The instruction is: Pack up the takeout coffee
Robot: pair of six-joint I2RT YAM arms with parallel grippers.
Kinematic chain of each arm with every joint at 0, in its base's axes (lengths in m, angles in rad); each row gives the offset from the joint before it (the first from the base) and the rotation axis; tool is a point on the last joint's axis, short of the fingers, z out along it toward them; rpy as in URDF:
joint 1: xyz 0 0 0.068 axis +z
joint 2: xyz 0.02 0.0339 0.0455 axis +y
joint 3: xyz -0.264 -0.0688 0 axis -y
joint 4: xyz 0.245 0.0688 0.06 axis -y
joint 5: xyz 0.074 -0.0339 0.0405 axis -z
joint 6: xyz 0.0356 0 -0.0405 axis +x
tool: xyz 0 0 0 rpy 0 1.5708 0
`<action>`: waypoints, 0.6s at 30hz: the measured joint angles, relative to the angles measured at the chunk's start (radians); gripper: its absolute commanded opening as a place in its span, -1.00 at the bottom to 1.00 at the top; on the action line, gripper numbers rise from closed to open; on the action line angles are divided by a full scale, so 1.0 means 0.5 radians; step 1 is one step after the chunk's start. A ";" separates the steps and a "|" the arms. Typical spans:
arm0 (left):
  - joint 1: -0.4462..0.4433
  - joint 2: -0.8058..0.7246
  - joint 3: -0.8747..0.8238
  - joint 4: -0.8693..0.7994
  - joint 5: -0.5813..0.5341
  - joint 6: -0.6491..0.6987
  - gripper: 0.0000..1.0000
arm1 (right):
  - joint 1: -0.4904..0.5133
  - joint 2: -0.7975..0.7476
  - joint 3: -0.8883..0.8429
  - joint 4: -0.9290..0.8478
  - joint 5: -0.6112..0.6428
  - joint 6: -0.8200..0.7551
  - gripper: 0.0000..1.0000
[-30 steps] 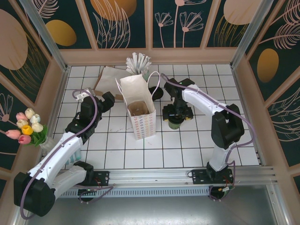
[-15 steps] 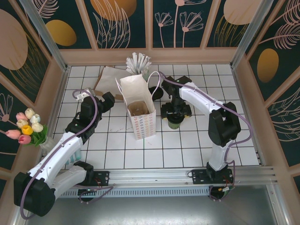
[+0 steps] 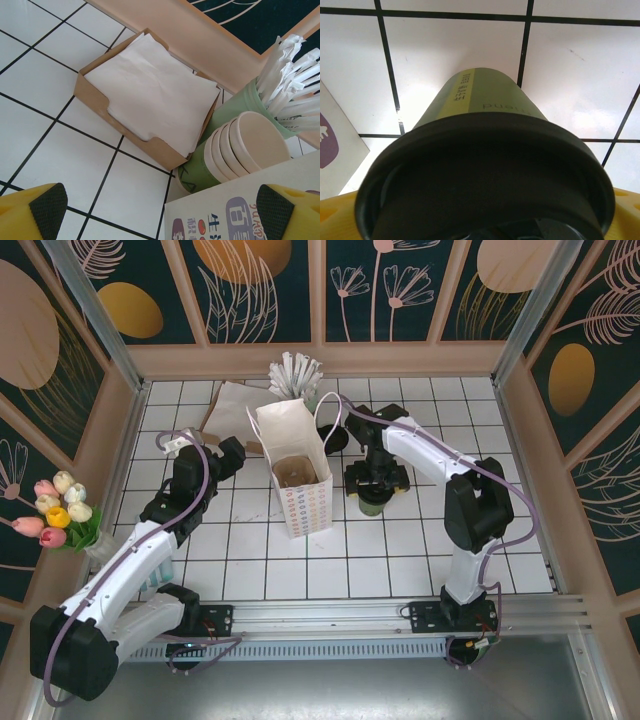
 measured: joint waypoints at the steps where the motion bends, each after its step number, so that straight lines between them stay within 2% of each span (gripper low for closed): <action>1: 0.000 0.000 0.000 0.000 0.000 0.001 0.97 | 0.000 0.000 -0.012 0.002 0.000 0.000 0.95; 7: 0.000 0.002 0.000 0.000 0.001 0.001 0.97 | -0.002 -0.001 -0.034 0.023 -0.001 0.001 0.83; 13: 0.000 0.002 0.000 0.000 0.001 0.001 0.97 | -0.028 -0.031 -0.034 0.050 -0.005 0.001 0.81; 18: 0.000 0.004 0.000 0.000 0.018 0.001 0.97 | -0.037 -0.100 -0.034 0.049 0.002 0.001 0.69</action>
